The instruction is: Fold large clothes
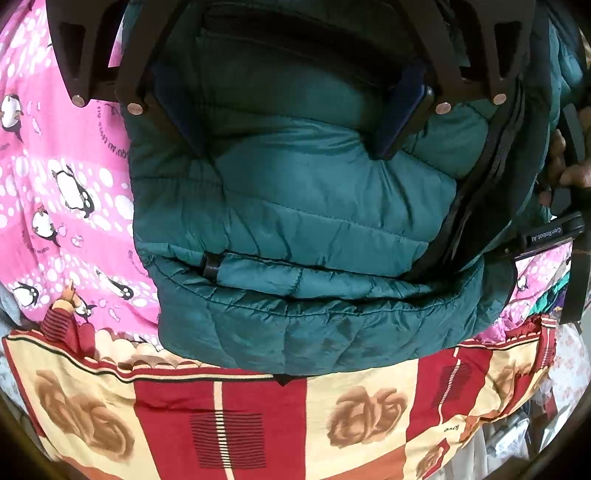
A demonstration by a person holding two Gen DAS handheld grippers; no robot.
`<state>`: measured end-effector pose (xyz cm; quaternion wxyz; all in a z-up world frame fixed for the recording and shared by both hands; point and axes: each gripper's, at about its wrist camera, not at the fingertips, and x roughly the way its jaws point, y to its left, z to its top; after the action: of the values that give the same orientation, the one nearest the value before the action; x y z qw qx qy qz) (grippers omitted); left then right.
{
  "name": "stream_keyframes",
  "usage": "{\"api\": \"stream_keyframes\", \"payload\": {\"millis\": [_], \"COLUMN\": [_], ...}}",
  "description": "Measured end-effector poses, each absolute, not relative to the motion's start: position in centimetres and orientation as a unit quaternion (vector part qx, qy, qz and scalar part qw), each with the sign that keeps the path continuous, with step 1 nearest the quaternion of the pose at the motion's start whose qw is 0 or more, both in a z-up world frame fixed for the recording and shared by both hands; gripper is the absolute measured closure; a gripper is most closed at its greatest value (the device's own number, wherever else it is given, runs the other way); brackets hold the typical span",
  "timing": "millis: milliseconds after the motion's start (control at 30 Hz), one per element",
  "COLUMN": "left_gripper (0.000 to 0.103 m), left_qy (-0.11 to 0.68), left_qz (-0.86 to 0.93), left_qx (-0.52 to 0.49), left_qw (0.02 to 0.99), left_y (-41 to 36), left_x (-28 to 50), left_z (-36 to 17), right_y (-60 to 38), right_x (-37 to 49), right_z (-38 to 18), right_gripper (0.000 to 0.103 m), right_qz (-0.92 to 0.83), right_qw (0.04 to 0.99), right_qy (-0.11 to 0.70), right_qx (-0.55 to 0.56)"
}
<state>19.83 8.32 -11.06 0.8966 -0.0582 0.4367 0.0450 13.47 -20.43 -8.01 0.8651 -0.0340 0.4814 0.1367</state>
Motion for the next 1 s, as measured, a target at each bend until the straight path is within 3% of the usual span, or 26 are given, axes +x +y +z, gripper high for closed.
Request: {"api": "stream_keyframes", "payload": {"millis": [167, 267, 500, 800, 1000], "left_gripper": [0.016, 0.010, 0.009, 0.010, 0.010], "left_qy": [0.434, 0.431, 0.440, 0.434, 0.402], "left_qz": [0.045, 0.038, 0.045, 0.027, 0.001], "left_qx": [-0.062, -0.068, -0.029, -0.077, -0.085], "left_qw": [0.898, 0.899, 0.896, 0.897, 0.912], "left_y": [8.4, 8.4, 7.1, 8.3, 8.5], "left_x": [19.8, 19.8, 18.6, 17.0, 14.9], "left_z": [-11.1, -11.3, -11.3, -10.5, -7.1], "right_y": [-20.3, -20.4, -20.1, -20.3, -20.5], "right_x": [13.4, 13.5, 13.7, 14.5, 14.5], "right_z": [-8.0, -8.1, -8.4, -8.6, -8.7], "right_gripper": [0.009, 0.008, 0.006, 0.001, 0.001], "right_qz": [0.136, 0.136, 0.138, 0.147, 0.149], "right_qw": [0.866, 0.867, 0.864, 0.854, 0.856], "right_qy": [0.481, 0.478, 0.480, 0.495, 0.491], "right_qx": [-0.035, -0.038, -0.058, -0.057, -0.055]}}
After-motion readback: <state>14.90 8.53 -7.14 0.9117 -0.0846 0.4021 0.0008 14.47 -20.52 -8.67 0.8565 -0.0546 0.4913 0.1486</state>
